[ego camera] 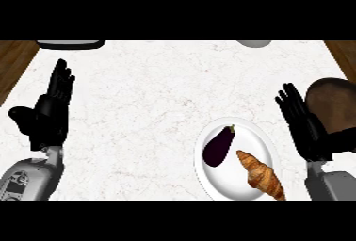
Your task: Pick the croissant from the plate and place it in the pan
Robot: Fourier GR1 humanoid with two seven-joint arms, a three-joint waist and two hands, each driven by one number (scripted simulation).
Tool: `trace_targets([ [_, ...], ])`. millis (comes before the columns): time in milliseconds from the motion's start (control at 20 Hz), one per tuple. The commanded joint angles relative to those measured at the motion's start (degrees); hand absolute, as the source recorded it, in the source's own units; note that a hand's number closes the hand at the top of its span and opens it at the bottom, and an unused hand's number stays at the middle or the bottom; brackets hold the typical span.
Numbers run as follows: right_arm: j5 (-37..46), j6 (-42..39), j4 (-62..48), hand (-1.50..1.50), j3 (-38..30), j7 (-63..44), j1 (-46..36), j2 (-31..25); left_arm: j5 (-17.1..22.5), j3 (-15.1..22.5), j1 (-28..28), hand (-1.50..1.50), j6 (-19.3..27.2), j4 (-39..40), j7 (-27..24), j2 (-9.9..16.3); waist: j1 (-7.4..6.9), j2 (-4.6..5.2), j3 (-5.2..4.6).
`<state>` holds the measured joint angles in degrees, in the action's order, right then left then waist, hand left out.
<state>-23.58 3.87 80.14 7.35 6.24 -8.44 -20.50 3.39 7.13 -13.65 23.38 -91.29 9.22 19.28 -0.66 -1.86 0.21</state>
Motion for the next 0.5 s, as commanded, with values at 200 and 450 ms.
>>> trace_targets([
  [200, -2.6, -12.5, 6.4, 1.5, 4.1, -4.4, 1.8, -5.1, 8.8, -0.1, 14.8, 0.0, -1.4, 4.0, -0.7, -8.6, -0.04, 1.79, -0.44],
  [450, 18.8, -2.7, 17.1, -1.5, 7.1, 9.6, 12.4, -11.8, 12.5, -1.7, 17.7, 0.0, -3.0, 6.8, 0.2, -10.0, 4.42, 0.65, -0.52],
])
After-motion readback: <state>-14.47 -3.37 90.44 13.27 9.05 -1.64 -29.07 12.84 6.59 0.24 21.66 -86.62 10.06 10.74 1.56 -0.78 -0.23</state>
